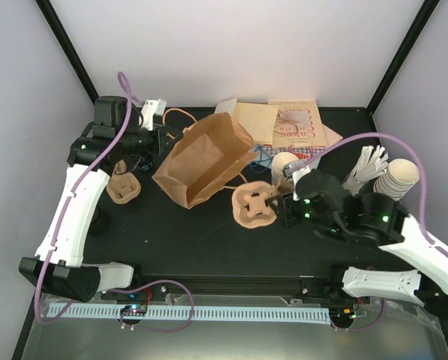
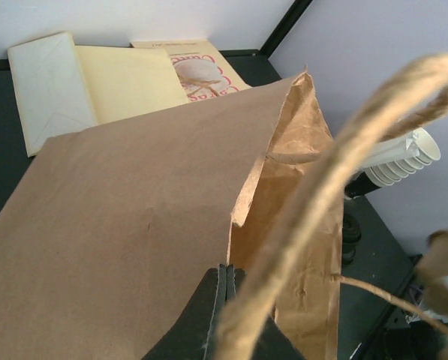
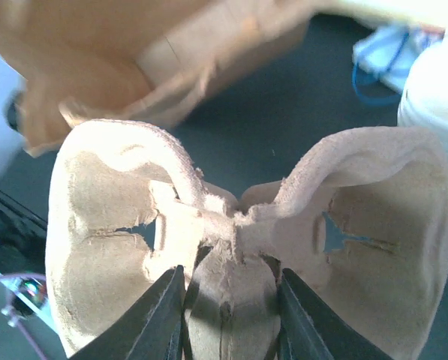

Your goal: Pack the takeout coffee

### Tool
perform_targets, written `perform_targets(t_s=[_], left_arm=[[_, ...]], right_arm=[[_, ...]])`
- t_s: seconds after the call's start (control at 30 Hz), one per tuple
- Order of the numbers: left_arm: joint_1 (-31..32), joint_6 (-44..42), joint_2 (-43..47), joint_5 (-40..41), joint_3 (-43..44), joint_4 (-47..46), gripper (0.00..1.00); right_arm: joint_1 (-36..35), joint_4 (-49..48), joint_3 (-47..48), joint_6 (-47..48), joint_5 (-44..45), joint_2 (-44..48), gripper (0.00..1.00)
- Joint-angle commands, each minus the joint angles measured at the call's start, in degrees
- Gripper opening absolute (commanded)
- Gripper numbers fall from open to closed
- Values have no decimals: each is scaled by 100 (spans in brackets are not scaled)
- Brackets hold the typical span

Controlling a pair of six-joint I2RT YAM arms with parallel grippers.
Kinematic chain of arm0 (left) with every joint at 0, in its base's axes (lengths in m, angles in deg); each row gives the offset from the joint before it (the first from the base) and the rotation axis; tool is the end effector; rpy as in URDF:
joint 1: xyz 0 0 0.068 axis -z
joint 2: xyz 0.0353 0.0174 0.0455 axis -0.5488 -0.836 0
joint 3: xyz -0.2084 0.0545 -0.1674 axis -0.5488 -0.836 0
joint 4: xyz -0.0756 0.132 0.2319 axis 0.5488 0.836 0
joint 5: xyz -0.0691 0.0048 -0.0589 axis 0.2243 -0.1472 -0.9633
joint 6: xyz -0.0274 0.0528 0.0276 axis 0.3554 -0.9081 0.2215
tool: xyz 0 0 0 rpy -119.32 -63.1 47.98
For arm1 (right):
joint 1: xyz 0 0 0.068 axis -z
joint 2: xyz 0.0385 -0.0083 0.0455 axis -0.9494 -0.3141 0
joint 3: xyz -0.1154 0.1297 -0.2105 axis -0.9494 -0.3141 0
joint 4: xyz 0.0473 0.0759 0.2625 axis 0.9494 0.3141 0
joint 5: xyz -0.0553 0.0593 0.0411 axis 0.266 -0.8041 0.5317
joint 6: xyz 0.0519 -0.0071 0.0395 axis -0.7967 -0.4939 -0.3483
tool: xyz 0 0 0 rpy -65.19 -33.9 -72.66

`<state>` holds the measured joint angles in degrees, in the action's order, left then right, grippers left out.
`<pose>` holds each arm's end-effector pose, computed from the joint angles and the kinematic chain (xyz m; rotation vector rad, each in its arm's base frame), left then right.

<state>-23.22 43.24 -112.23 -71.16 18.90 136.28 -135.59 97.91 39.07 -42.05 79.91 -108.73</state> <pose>0.2675 -0.0788 0.4232 0.3696 2.1326 -0.8997 0.0928 0.1606 0.3886 -0.3770 2.3850 0.5935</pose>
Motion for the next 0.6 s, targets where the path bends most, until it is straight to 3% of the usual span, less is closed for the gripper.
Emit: perform_targets(t_s=[0.0, 0.23, 0.57], left_arm=[[-31, -240, -8, 12, 190, 188, 2], [36, -343, 63, -253, 160, 389, 2], [271, -348, 161, -692, 236, 648, 2]], right_arm=[[2, 468, 1129, 563, 382, -151, 34], [0, 164, 2302, 1292, 316, -638, 34], [13, -1207, 2515, 1858, -1134, -1562, 34]])
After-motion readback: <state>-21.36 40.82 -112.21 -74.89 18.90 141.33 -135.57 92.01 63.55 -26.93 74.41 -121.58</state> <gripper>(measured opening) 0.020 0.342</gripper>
